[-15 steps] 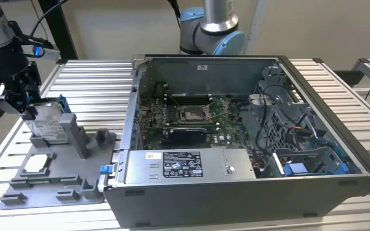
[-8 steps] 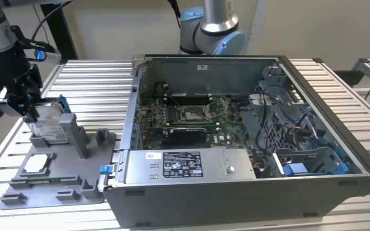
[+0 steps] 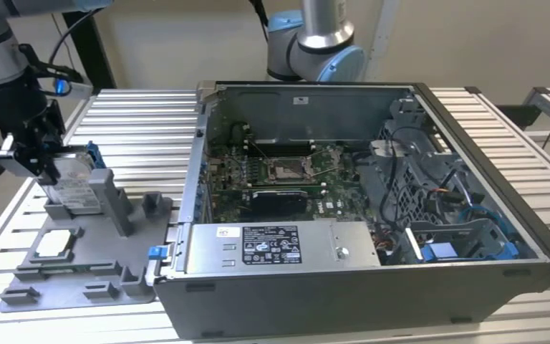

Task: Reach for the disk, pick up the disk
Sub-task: 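Pick up the disk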

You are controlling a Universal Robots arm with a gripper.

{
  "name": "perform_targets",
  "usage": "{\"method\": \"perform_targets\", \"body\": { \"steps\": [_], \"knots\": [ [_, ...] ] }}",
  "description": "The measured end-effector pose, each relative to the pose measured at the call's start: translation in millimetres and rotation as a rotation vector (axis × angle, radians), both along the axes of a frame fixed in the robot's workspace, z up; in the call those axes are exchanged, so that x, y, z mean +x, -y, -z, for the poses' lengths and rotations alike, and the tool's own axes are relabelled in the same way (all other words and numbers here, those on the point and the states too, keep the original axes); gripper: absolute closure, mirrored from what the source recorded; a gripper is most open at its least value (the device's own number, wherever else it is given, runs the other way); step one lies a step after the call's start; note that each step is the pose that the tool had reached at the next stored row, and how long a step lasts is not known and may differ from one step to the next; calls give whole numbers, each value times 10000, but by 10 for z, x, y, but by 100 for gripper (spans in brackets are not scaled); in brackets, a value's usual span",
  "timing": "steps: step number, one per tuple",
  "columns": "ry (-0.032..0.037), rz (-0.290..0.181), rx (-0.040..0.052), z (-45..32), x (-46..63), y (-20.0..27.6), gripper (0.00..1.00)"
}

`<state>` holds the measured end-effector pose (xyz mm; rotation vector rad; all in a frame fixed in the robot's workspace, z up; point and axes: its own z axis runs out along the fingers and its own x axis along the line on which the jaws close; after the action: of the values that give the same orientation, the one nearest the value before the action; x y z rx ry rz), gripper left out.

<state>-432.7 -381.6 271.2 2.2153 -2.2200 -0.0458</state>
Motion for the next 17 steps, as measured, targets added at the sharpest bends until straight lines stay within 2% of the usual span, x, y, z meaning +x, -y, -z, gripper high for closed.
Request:
{"method": "perform_targets", "body": {
  "steps": [17],
  "knots": [
    [0,0,0,25,0,0,0]
  ]
}}
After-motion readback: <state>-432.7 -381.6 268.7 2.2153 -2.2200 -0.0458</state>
